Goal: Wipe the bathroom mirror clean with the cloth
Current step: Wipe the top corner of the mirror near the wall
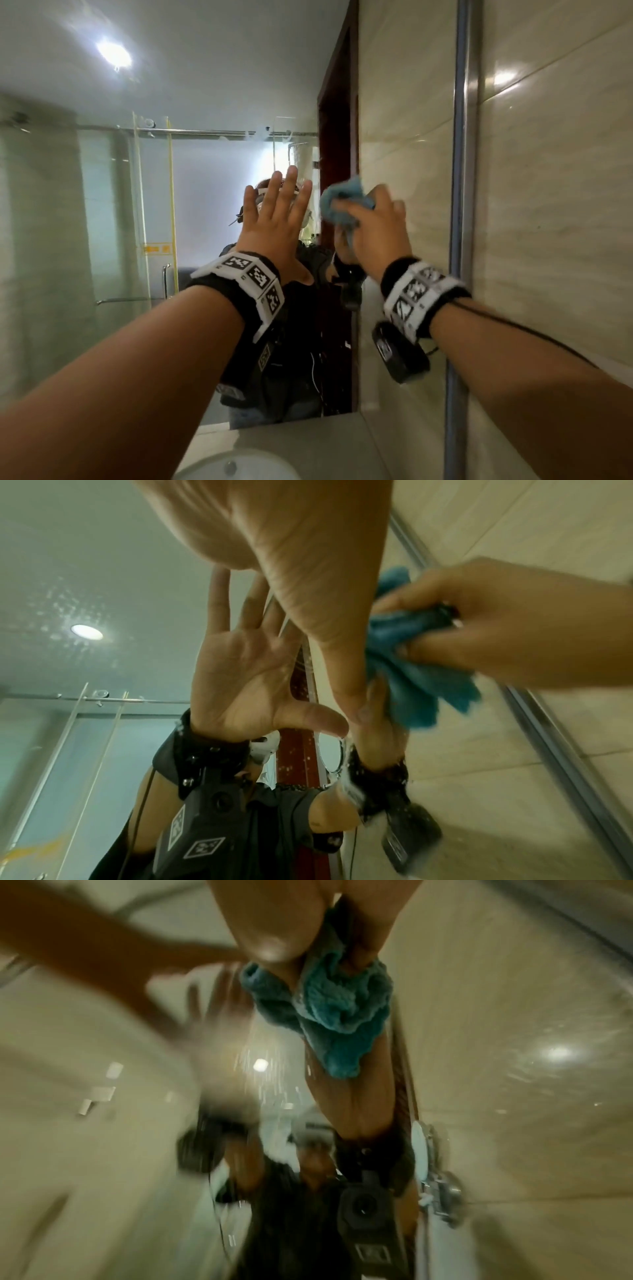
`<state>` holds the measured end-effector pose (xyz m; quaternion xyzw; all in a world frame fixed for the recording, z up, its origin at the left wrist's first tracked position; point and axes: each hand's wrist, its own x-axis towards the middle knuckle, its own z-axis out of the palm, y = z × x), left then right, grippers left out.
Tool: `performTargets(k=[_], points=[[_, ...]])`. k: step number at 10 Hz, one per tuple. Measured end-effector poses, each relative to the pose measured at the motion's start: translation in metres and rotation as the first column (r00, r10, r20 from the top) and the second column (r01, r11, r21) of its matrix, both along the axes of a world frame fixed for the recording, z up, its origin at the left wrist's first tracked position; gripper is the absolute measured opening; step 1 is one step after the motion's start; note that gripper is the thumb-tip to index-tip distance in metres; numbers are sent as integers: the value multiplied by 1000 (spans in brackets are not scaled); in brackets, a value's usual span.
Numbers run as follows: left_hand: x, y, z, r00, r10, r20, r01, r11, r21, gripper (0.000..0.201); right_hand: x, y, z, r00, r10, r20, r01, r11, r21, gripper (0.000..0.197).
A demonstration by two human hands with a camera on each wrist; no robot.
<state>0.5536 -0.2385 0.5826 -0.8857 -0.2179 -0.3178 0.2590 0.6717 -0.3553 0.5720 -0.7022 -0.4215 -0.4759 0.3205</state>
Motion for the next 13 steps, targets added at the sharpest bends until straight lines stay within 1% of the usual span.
performTargets(k=[1, 2, 3, 4, 5, 6, 7, 8, 9, 10, 11, 12, 13], points=[[7, 2, 0, 1000, -8, -8, 8, 999, -41, 147, -2, -14, -46, 982, 97, 163, -60, 973, -221, 52], [13, 4, -2, 1000, 15, 7, -15, 999, -52, 152, 1, -26, -31, 986, 95, 137, -56, 962, -266, 48], [15, 4, -3, 1000, 18, 7, -18, 999, -51, 152, 22, -26, 22, 981, -91, 170, 91, 996, 4, 46], [15, 5, -3, 1000, 17, 9, -17, 999, -52, 153, 17, -23, 38, 993, -116, 28, 111, 982, 155, 50], [15, 4, -2, 1000, 12, 12, -11, 999, -51, 152, -1, -9, -1, 997, -41, 60, 48, 993, -109, 48], [15, 3, -3, 1000, 4, 19, -3, 998, -55, 152, -1, -6, -38, 969, 137, 206, -94, 973, -209, 48], [15, 4, -3, 1000, 10, 17, -9, 999, -51, 152, 12, -15, -15, 982, 106, 155, -86, 987, -133, 48], [15, 6, -3, 1000, 0, 20, 1, 998, -60, 152, 33, -26, 30, 985, -130, 117, 101, 968, 231, 43], [15, 6, -3, 1000, 6, 17, -5, 998, -55, 152, 25, -16, 22, 989, -148, 1, 145, 970, 197, 41], [15, 6, -4, 1000, 1, 20, 0, 999, -51, 150, 2, 0, -24, 995, -4, 103, 5, 1000, -8, 44], [14, 4, -5, 999, 2, 37, -1, 1000, -29, 152, 5, -2, -64, 973, 105, 204, -65, 979, -191, 53], [14, 4, -5, 1000, 0, 29, 2, 999, -42, 153, 7, -14, -42, 979, 105, 176, -55, 962, -266, 45], [14, 5, -3, 1000, -6, 24, 7, 999, -53, 153, 25, -34, 12, 966, -216, 141, 204, 975, 91, 17]])
